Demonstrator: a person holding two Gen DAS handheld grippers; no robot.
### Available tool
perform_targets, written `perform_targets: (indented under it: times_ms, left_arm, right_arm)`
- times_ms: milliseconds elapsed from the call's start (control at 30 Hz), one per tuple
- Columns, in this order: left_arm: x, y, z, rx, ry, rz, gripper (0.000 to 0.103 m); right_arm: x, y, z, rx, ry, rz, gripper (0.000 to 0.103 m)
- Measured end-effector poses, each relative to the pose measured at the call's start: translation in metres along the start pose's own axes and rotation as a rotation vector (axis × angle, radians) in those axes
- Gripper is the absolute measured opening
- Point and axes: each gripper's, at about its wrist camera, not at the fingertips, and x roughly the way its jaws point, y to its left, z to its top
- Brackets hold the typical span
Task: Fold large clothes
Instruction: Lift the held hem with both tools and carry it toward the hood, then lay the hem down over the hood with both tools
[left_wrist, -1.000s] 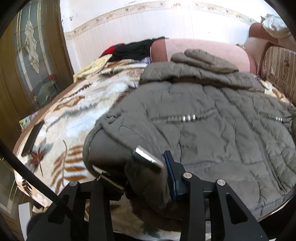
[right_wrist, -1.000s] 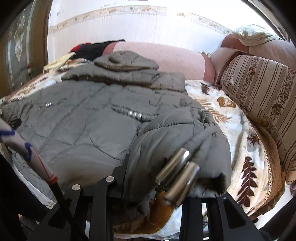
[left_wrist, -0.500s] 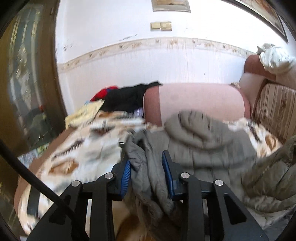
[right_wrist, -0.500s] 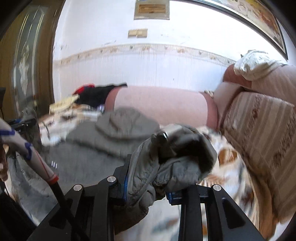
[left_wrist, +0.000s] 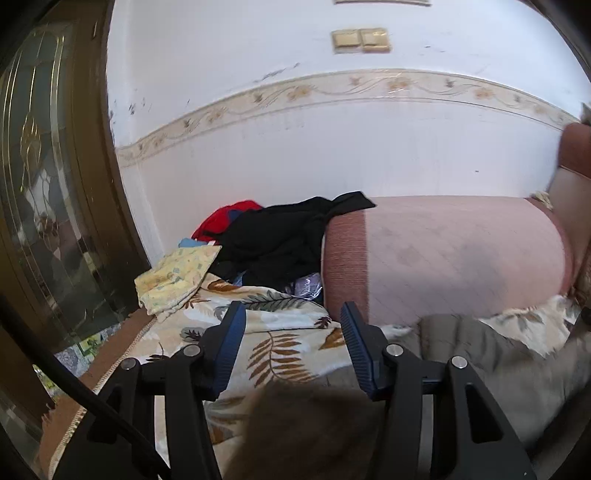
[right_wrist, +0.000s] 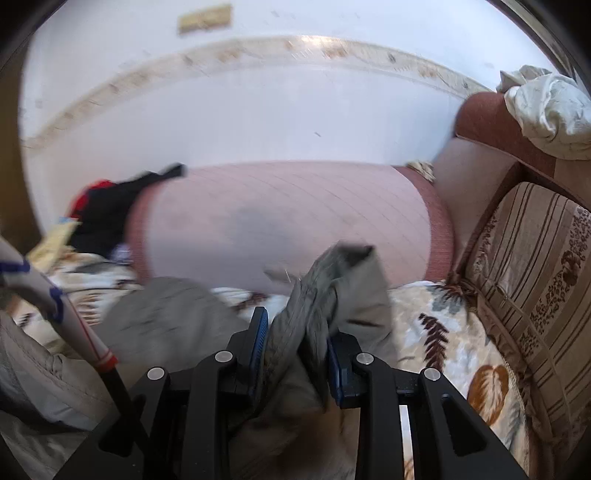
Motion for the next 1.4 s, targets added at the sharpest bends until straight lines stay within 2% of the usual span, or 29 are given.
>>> perform_targets:
  times_ms: [100,133,200,267,333,400,533,567,667,700,767,833,900,967,1033,1133,1233,1300,1400]
  left_arm:
    - [0.024,0.005,-0.007,-0.016,0.034,-0.003,0.053]
    - [0.028,0.005,-0.015,-0.014,0.049,-0.021,0.053]
    - [0.033,0.001,-0.029,-0.007,0.066,-0.059,0.053]
    - [0.029,-0.006,-0.049,-0.003,0.074,-0.098,0.053]
    - [0.018,-0.016,-0.07,0.0,0.07,-0.15,0.053]
    - [0.005,-0.03,-0.09,0.026,0.076,-0.199,0.054]
    - [-0.011,-0.072,-0.133,0.141,0.068,-0.253,0.061]
    - [-0.007,-0.081,-0.137,0.162,0.077,-0.244,0.062]
    - [0.033,-0.112,-0.143,0.173,0.17,-0.214,0.062]
    - [0.05,-0.115,-0.144,0.176,0.216,-0.206,0.062]
    - [0.084,-0.118,-0.146,0.16,0.305,-0.192,0.069]
    - [0.099,-0.113,-0.144,0.112,0.353,-0.211,0.07]
    - [0.091,-0.107,-0.142,0.089,0.357,-0.196,0.069]
    - [0.06,-0.098,-0.145,0.094,0.321,-0.212,0.069]
    - [0.032,-0.088,-0.151,0.1,0.283,-0.214,0.069]
    - [-0.016,-0.069,-0.175,0.033,0.261,-0.233,0.069]
    - [-0.046,-0.059,-0.195,0.002,0.234,-0.172,0.069]
    - [-0.052,-0.051,-0.202,-0.027,0.242,-0.16,0.069]
    - [-0.046,-0.045,-0.21,-0.044,0.243,-0.118,0.069]
  right_arm:
    - [0.042,-0.015,0.007,-0.01,0.024,-0.122,0.021]
    - [0.057,-0.025,0.008,0.016,0.05,-0.104,0.021]
    - [0.073,-0.047,0.007,0.11,0.105,-0.04,0.021]
    - [0.062,-0.057,0.005,0.151,0.062,-0.015,0.021]
    - [0.033,-0.057,-0.001,0.154,0.007,0.056,0.033]
    - [0.011,-0.046,-0.011,0.136,-0.013,0.177,0.047]
    - [-0.028,-0.005,-0.057,0.003,0.02,0.346,0.05]
    - [-0.03,0.007,-0.07,-0.039,0.046,0.355,0.05]
    - [-0.014,0.039,-0.098,-0.123,0.139,0.362,0.05]
    - [0.0,0.047,-0.103,-0.139,0.179,0.324,0.05]
    - [0.028,0.053,-0.108,-0.123,0.253,0.299,0.052]
    - [0.048,0.053,-0.105,-0.101,0.27,0.27,0.056]
    - [0.059,0.051,-0.099,-0.066,0.308,0.281,0.058]
    - [0.053,0.04,-0.097,-0.001,0.314,0.285,0.058]
    - [0.024,0.035,-0.102,0.027,0.277,0.294,0.06]
    - [-0.024,0.032,-0.118,-0.008,0.203,0.281,0.063]
    - [-0.066,0.024,-0.144,0.021,0.157,0.279,0.063]
    - [-0.078,0.018,-0.155,0.038,0.142,0.269,0.065]
    - [-0.075,0.019,-0.157,0.045,0.131,0.222,0.065]
